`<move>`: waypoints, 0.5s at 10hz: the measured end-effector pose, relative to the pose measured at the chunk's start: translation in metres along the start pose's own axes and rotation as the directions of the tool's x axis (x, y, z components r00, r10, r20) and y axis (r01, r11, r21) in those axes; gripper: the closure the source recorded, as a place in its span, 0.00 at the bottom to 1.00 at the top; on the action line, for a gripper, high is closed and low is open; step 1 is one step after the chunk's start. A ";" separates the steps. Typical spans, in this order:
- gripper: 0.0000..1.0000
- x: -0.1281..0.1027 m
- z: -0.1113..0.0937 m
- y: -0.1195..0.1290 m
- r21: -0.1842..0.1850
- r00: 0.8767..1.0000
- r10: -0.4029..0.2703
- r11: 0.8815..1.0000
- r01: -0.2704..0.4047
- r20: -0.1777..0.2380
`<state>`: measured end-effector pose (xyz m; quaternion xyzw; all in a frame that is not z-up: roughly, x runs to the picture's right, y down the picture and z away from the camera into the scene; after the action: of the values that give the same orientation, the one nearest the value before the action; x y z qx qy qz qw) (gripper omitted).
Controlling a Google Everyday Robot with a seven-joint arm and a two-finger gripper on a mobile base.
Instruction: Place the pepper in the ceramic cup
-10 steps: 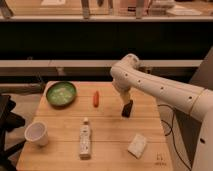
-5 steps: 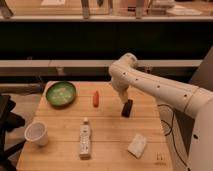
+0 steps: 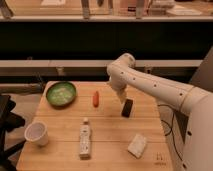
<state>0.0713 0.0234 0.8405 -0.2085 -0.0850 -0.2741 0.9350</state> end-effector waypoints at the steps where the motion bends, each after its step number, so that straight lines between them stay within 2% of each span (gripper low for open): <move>1: 0.20 -0.001 0.002 -0.003 -0.001 1.000 -0.011 1.000 0.011 0.003; 5: 0.20 -0.006 0.012 -0.013 -0.004 0.998 -0.055 0.999 0.055 0.011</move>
<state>0.0581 0.0214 0.8537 -0.2095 -0.0953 -0.2985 0.9262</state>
